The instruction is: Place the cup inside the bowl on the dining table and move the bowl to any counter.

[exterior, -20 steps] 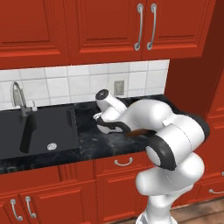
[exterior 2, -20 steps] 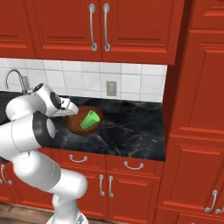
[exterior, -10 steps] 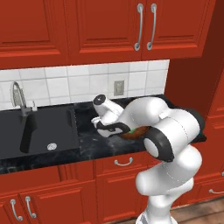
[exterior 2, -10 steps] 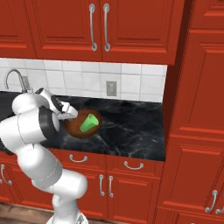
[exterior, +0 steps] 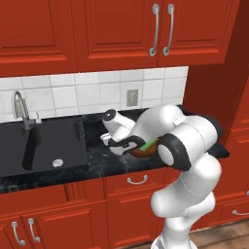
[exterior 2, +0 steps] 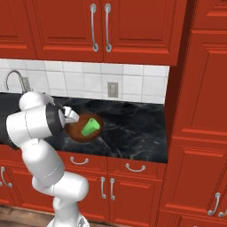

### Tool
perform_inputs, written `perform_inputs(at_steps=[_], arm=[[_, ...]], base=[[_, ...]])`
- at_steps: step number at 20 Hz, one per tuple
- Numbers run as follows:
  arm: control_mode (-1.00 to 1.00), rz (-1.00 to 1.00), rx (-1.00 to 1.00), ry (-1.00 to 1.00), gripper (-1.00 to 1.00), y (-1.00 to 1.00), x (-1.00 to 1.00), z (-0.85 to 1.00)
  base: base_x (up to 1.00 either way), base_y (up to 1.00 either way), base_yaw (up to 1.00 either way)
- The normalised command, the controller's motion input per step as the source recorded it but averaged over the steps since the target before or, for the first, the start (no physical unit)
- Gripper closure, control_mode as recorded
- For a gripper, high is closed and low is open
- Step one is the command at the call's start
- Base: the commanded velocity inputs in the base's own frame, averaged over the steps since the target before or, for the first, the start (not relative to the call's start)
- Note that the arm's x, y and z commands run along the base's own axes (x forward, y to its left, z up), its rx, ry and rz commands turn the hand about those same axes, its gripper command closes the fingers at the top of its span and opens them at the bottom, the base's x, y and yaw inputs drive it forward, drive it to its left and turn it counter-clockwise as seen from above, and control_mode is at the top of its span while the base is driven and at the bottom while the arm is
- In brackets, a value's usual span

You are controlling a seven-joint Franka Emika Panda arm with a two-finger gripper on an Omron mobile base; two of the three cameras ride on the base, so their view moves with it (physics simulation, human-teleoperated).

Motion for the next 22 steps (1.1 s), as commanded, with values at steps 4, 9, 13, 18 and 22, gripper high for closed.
perform_inputs(at_steps=[4, 9, 13, 18, 22], arm=[[-1.00, 0.00, 0.00, 0.00, 1.00, 0.04, 0.27, -0.06], [-1.00, 0.00, 0.00, 0.00, 1.00, 0.01, 0.23, -0.06], [-1.00, 0.00, 0.00, 0.00, 1.00, 0.07, 0.07, -0.21], [-1.00, 0.00, 0.00, -0.02, 1.00, 0.10, 0.00, -0.23], [-1.00, 0.00, 0.00, 0.00, 1.00, 0.00, 0.00, 0.00]], base=[[0.00, 0.00, 0.00], [0.00, 0.00, 0.00], [0.00, 0.00, 0.00], [0.00, 0.00, 0.00], [0.00, 0.00, 0.00]])
